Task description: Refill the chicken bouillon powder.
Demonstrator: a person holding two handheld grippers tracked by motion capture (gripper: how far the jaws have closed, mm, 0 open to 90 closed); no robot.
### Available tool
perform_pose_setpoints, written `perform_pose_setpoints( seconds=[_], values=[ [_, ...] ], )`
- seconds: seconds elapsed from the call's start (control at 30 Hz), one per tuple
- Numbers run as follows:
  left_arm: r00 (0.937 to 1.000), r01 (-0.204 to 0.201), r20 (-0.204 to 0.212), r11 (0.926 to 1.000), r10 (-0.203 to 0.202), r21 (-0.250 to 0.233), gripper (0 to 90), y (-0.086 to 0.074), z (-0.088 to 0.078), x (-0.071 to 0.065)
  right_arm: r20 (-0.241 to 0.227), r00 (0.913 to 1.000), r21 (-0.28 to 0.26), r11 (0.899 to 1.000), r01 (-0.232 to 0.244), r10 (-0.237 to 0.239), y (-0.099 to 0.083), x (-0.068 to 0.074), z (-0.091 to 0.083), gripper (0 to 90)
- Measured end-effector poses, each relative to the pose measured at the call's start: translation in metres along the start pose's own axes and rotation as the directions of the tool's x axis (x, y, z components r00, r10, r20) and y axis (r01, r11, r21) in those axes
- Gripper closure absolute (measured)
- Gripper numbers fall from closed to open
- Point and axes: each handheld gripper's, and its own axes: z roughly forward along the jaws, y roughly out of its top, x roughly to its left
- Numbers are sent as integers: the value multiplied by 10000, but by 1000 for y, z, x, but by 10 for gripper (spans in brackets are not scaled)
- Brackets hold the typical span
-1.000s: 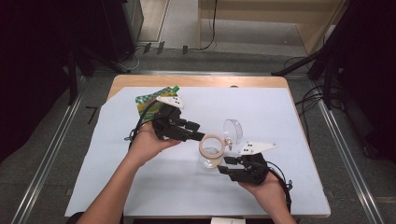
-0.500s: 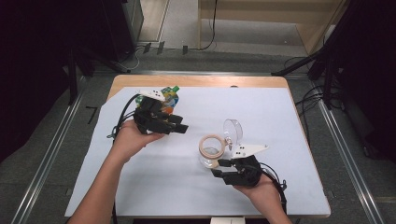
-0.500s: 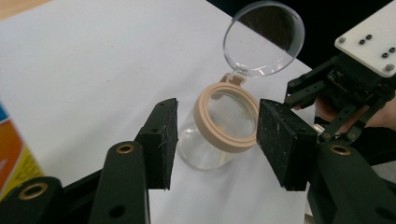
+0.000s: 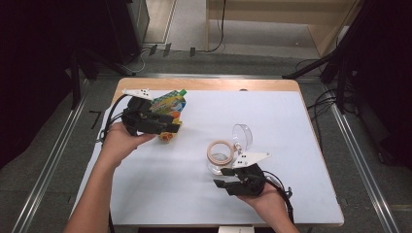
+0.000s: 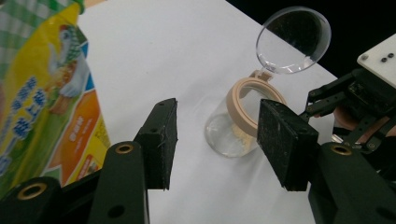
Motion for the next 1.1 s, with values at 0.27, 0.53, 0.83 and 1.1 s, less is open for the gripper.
perform_pose_setpoints(
  seconds=[0.27,0.53,0.83,1.1],
  values=[
    [9981,320,-512,9992,-333,-256,470,-8,-25,15,-122,9998,61,9999,145,-144,1,5,4,529],
    [9934,600,-953,9975,-633,-370,462,-18,-48,27,-165,9997,75,9998,185,-184,1,6,5,528],
    [9882,734,-1290,9948,-822,-713,458,-26,-61,39,-228,9992,135,9994,327,-324,1,7,7,533],
    [9856,813,-1454,9959,-864,-408,462,-24,-44,51,-283,9989,146,9991,386,-382,2,9,10,533]
  ],
)
